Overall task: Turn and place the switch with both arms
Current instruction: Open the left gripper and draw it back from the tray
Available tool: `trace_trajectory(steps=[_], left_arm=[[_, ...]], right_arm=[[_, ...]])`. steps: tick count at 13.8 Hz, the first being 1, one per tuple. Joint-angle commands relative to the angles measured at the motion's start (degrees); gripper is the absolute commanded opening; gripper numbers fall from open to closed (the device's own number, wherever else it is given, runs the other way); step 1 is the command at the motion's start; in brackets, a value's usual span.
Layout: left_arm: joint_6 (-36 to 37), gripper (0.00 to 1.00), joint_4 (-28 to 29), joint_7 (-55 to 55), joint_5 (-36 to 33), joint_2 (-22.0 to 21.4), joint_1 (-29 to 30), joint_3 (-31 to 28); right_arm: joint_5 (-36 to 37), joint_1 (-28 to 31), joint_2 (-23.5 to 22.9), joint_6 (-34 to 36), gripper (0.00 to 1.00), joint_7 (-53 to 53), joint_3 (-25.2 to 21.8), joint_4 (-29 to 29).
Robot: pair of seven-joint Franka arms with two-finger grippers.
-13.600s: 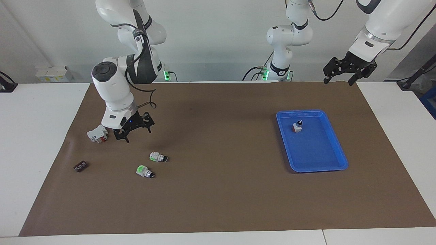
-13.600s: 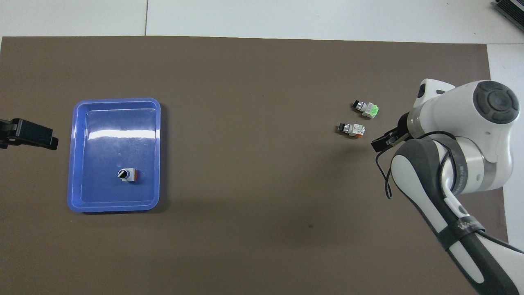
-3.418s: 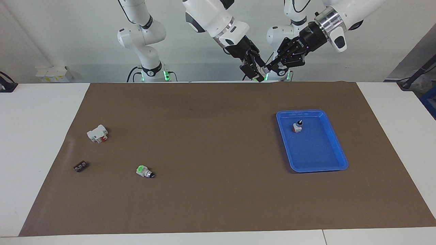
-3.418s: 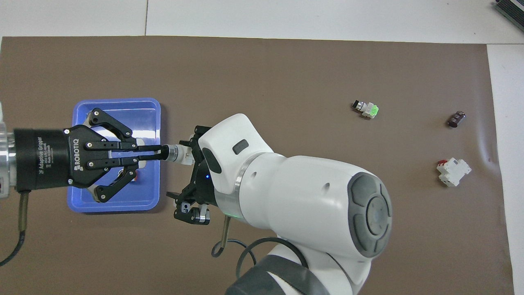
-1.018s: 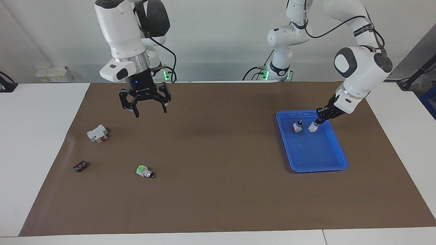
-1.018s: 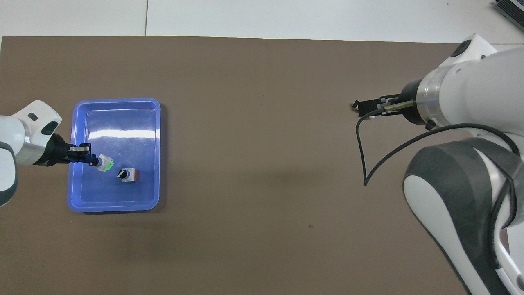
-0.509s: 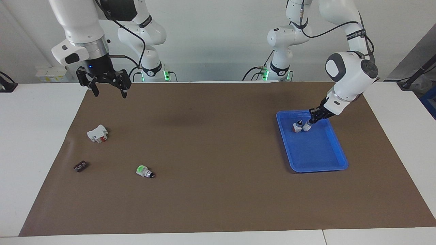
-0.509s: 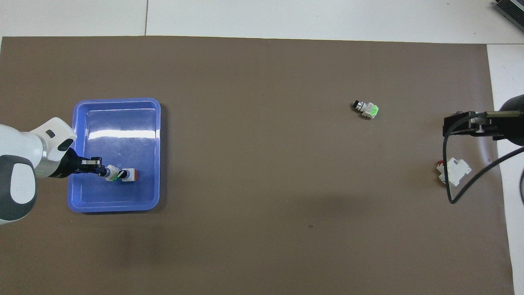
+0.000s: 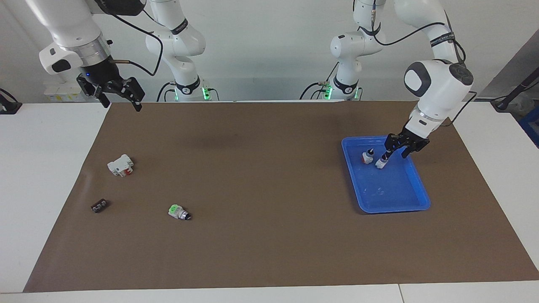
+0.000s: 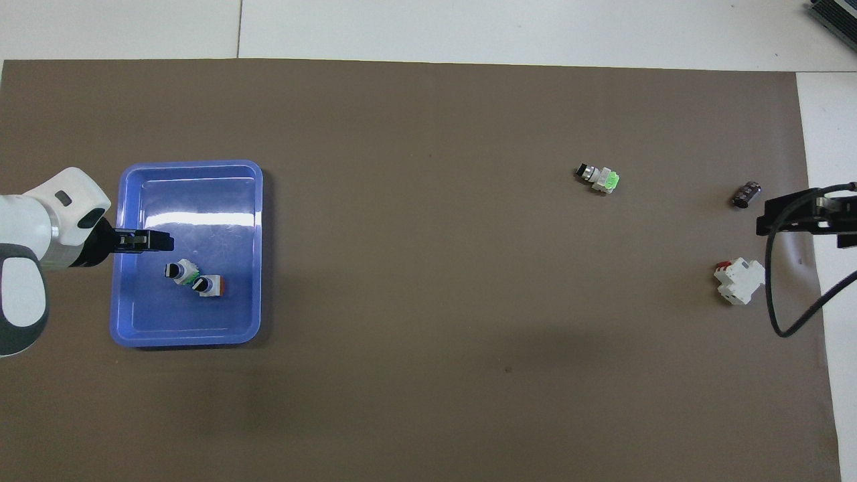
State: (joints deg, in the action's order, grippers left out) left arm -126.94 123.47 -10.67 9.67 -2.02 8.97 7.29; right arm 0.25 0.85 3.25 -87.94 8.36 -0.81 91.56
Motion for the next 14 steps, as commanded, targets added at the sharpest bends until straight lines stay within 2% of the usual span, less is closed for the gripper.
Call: trace_trajectory(steps=[1,3,6,9,12,14], left_arm=[[1.95,0.99,-0.33,-0.23,-1.05,-5.26,-1.15,-0.35],[7.37,0.99,-5.49,-0.23,-1.14,-6.06,-1.76,0.17],[19.95,0.99,-18.58,0.21,-5.86,-3.96,-3.60,0.96],[25.41,0.99,-24.75,0.30,-6.76,-3.78,-5.28,1.32],[32.78,1.00,-33.62,0.12,-6.94,-0.54,-5.19,1.32],[34.22,1.00,-35.49,0.12,-6.94,0.53,-5.28,1.41]], right_arm=[[-0.43,0.20,0.53,-1.70,1.00,-0.72,0.28,0.64],[-0.60,0.11,0.70,-0.92,1.00,-0.02,0.28,0.81],[-0.69,-0.41,0.97,-1.27,1.00,0.86,0.37,1.25],[-0.52,-0.41,1.06,-1.18,1.00,3.41,0.37,1.43],[-0.51,-0.33,1.06,-1.36,1.00,3.41,0.28,1.51],[-0.51,-0.41,1.06,-1.36,1.00,3.41,0.37,1.51]])
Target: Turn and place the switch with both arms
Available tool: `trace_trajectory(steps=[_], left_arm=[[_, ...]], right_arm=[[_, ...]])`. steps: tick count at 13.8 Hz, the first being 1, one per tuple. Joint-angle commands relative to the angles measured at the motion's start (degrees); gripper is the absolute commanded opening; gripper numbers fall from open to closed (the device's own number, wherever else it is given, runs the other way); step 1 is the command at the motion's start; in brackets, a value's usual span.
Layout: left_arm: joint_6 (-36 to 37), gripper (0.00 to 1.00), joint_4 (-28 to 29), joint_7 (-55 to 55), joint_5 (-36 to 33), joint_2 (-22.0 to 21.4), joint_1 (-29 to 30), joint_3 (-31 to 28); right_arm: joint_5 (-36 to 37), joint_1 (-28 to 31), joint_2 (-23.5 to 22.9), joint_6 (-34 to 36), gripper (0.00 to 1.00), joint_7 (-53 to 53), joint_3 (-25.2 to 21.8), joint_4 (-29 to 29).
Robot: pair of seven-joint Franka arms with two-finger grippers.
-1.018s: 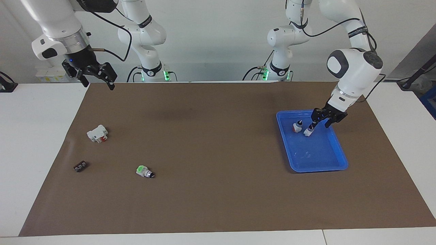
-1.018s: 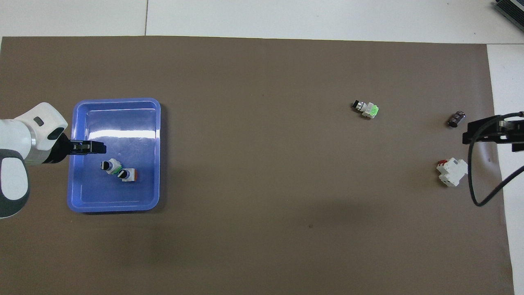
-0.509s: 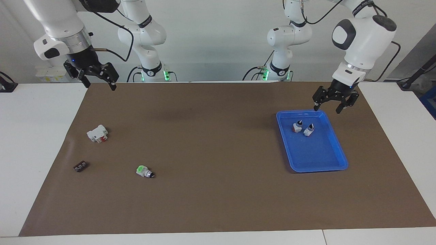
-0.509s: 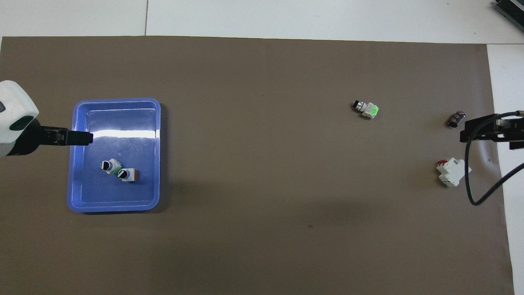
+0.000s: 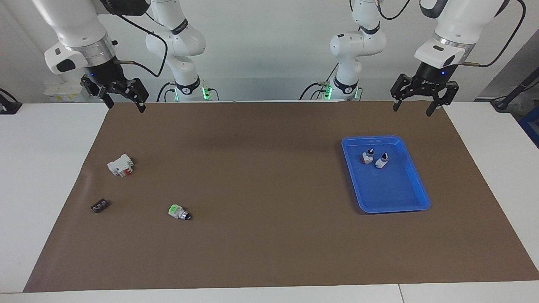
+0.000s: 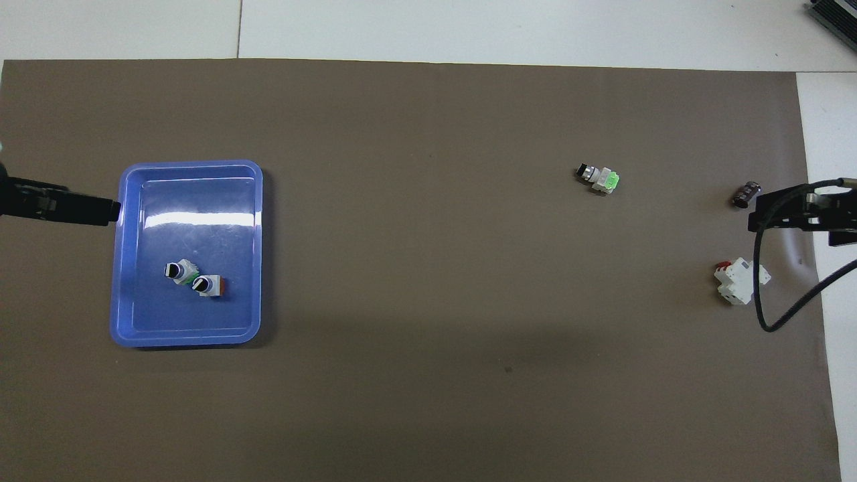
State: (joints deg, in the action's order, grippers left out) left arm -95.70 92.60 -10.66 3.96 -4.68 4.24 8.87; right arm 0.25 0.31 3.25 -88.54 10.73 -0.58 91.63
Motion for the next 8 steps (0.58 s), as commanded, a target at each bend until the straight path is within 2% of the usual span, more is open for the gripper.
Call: trace_trajectory(steps=[1,3,6,8], left_arm=[[3.06,1.00,-4.79,0.03,-1.50,3.45,-0.81,-0.17],[3.23,1.00,-5.23,-0.06,-1.85,3.89,-1.51,-0.17],[9.98,1.00,-11.63,-0.06,-1.94,6.52,-2.12,-0.61],[12.11,1.00,-12.18,0.29,-2.03,6.09,-4.74,-1.48]], right_arm=[[-0.51,0.13,1.05,-0.67,1.00,1.05,0.14,1.36],[-0.51,0.22,1.05,-0.58,1.00,0.70,0.05,1.36],[-0.51,-1.44,1.05,-0.40,1.00,0.44,-1.00,1.27],[-0.43,-2.59,1.05,-0.49,1.00,0.35,-1.97,1.27]])
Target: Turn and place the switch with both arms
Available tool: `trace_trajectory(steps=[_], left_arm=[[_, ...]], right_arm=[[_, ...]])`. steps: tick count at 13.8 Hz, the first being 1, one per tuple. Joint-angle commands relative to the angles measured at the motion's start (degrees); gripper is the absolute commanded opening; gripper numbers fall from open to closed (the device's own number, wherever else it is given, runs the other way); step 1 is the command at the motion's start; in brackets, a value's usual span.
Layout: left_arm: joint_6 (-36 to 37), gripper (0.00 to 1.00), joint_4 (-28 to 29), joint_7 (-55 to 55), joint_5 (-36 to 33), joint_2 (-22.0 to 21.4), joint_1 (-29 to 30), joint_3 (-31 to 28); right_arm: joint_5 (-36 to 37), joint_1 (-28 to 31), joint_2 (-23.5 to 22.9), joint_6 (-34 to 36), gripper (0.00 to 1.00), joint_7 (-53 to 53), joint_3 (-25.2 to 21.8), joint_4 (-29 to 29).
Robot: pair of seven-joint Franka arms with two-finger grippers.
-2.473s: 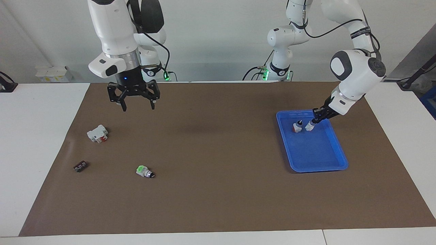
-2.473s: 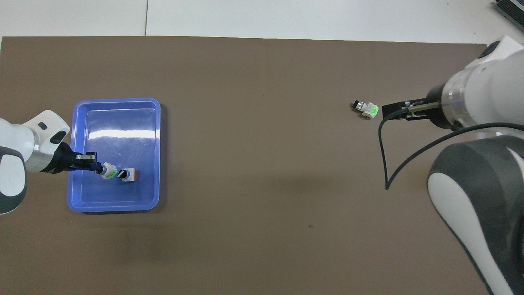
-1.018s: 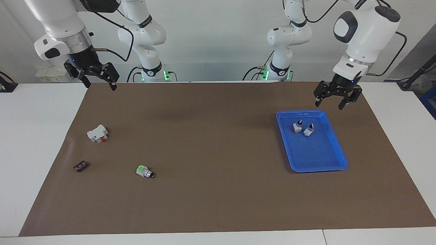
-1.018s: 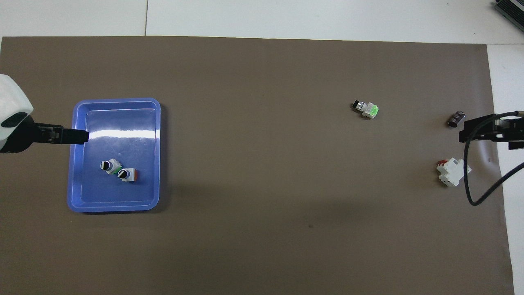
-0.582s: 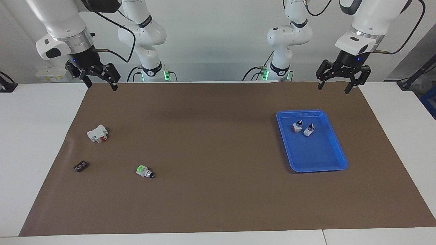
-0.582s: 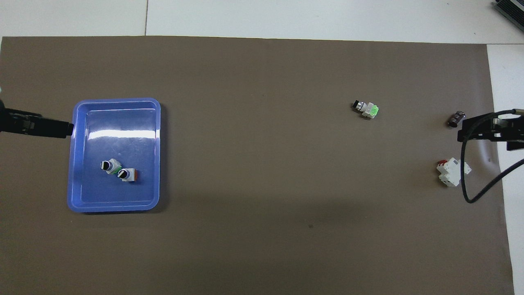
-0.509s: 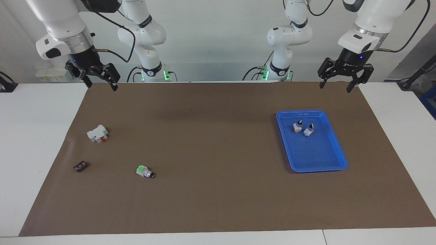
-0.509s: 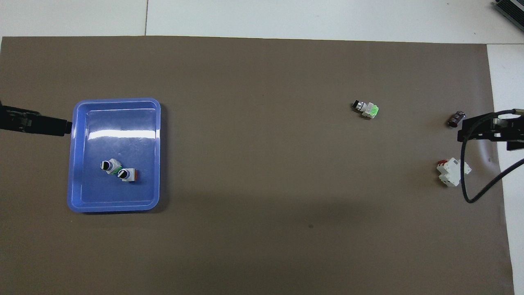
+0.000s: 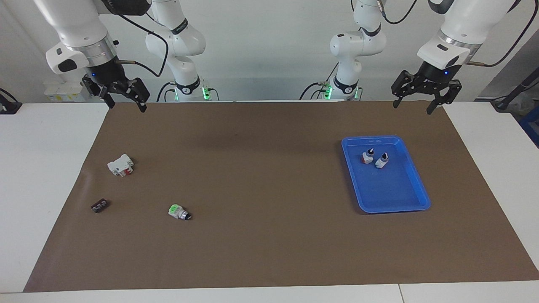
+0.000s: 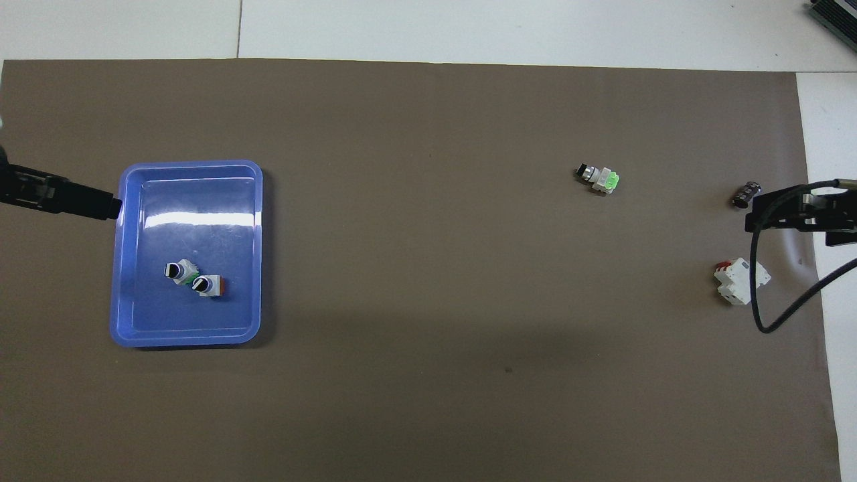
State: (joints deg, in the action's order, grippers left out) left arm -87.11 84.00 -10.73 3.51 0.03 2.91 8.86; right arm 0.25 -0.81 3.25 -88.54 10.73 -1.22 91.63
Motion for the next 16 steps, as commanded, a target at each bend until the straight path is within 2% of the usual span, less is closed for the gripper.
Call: trace_trajectory(steps=[1,4,6,14,16], left_arm=[[3.78,1.00,-3.58,0.44,-1.84,0.94,-4.31,-2.61],[4.67,1.00,-2.97,0.79,-1.58,-1.07,-9.23,-8.75],[5.10,1.00,-1.39,0.80,-1.67,-2.31,-10.99,-10.78],[7.12,1.00,-1.12,2.38,-1.93,-2.23,-9.25,-10.18],[8.09,1.00,-0.60,5.08,-1.93,-2.58,-6.79,-6.94]], right_arm=[[-0.43,-1.91,1.05,-0.58,1.00,0.35,-2.12,1.36],[-0.43,-1.39,1.05,-1.02,1.00,-5.87,-2.30,1.36],[-0.52,-1.30,1.05,-0.58,1.00,-5.89,-2.30,1.44],[-0.60,-1.83,1.40,-2.25,1.00,-4.66,-2.21,2.85],[-0.60,-1.83,1.40,-2.34,1.00,-4.57,-2.21,3.03]])
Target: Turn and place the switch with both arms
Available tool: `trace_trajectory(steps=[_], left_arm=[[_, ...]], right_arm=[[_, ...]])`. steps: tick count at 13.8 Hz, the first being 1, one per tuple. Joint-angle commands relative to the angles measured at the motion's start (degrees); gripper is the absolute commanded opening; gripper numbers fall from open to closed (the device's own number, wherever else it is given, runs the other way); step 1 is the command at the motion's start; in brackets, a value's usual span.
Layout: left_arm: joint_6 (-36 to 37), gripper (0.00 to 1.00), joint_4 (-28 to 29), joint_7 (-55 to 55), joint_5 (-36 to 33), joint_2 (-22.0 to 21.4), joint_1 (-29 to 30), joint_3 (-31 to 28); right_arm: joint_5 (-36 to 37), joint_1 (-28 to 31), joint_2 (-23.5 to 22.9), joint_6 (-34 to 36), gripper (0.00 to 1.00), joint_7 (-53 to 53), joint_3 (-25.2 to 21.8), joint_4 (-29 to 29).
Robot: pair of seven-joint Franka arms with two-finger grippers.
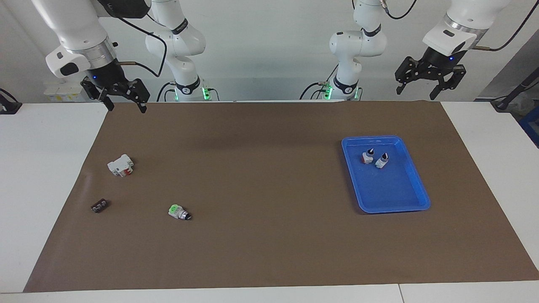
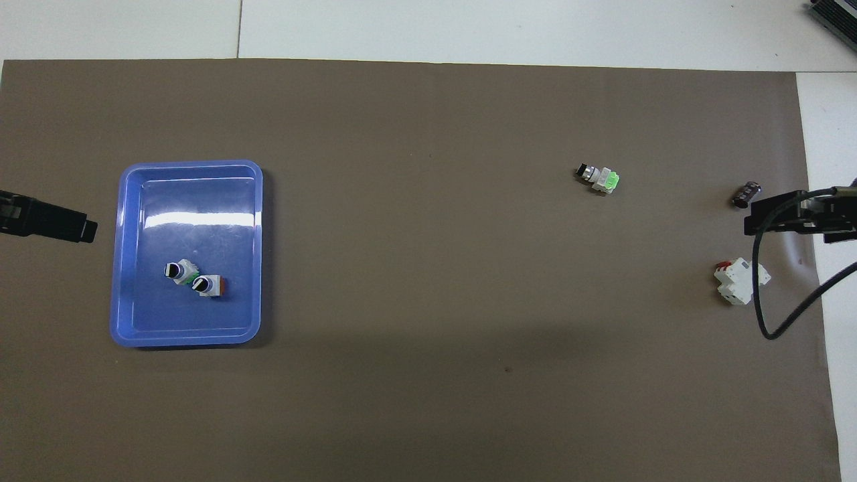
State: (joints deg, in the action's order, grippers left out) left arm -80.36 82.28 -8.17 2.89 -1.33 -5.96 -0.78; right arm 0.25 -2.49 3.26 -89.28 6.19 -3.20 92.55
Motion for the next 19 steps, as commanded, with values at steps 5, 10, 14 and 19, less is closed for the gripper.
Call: trace_trajectory(steps=[5,10,14,19], left_arm=[[0.12,1.00,1.83,4.12,-1.40,-1.13,2.18,3.24],[-0.42,1.00,1.83,3.95,-2.63,-0.95,2.01,3.15],[-0.77,1.00,1.66,3.77,-3.24,-0.78,1.74,3.15],[-0.24,1.00,1.66,3.77,-3.24,-0.86,2.10,3.24]], right_arm=[[-0.60,0.20,1.57,-1.60,1.00,-0.30,-0.23,2.11],[-0.60,0.29,1.57,-1.16,1.00,-0.38,-0.23,1.93],[-0.87,0.29,1.57,-1.16,1.00,-0.47,-0.14,1.93],[-1.04,0.29,1.57,-1.16,1.00,-0.47,-0.14,1.93]])
